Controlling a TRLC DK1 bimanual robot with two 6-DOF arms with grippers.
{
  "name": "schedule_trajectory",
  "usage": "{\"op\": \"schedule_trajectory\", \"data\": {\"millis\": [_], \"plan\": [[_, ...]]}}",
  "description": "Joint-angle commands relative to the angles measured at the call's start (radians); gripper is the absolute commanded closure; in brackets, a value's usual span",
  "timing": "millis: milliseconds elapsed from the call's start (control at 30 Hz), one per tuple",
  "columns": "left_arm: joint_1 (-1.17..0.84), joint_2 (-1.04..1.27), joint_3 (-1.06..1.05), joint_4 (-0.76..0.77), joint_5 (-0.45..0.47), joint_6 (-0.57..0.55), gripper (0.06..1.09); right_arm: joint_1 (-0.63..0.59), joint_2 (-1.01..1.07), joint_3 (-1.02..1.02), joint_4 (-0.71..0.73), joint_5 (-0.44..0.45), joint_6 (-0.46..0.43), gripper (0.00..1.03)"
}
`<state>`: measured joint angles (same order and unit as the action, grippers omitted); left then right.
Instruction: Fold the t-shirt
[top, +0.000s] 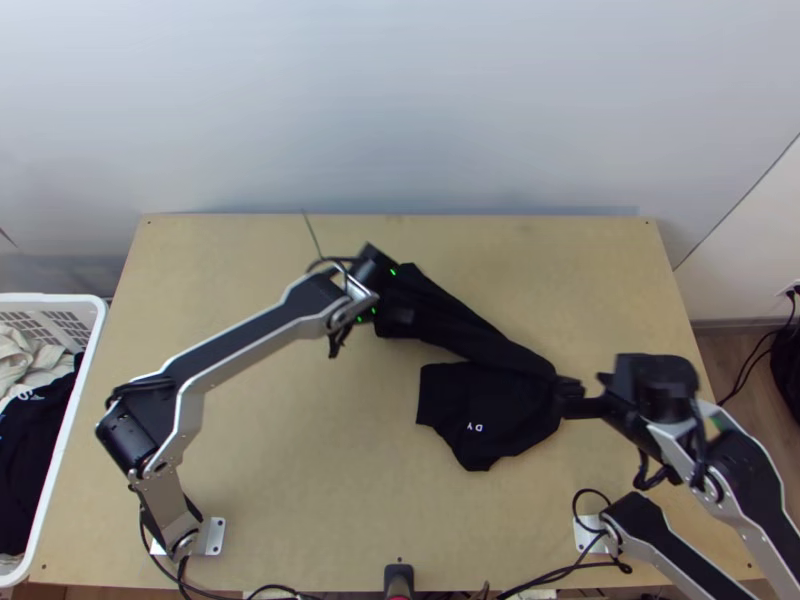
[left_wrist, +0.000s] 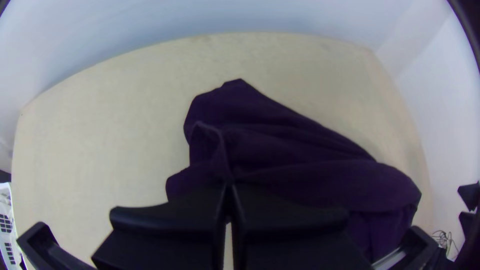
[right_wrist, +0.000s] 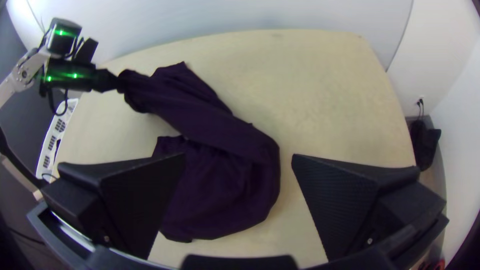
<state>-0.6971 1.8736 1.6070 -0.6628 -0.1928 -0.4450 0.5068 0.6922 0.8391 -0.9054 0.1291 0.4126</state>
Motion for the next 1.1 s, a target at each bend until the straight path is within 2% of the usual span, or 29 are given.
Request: {"op": "schedule_trajectory", "data": {"millis": [0,267,533,667,1067], "plan": [[0.096,-0.039,0.070,0.002,0.036,0.002,1.05,0.128,0.121,0.023,0.053,-0.072,0.032,0.05],[0.127,-0.027,0.114,0.009,0.055,0.003,1.05,0.312,0.305,0.011,0.258,-0.062,0.026,0.04],[0.114,0.025,0.153,0.014,0.058,-0.003,1.05,0.536,0.546,0.078,0.362,-0.066,0.045,0.05],[0.114,0.030,0.149,0.012,0.058,-0.006,1.05,0.622,0.633,0.081,0.381,-0.095,0.045,0.05],[0.119,0.027,0.128,-0.024,0.056,-0.006,1.05,0.659,0.831,0.045,0.499,-0.094,0.017,0.05]]}}
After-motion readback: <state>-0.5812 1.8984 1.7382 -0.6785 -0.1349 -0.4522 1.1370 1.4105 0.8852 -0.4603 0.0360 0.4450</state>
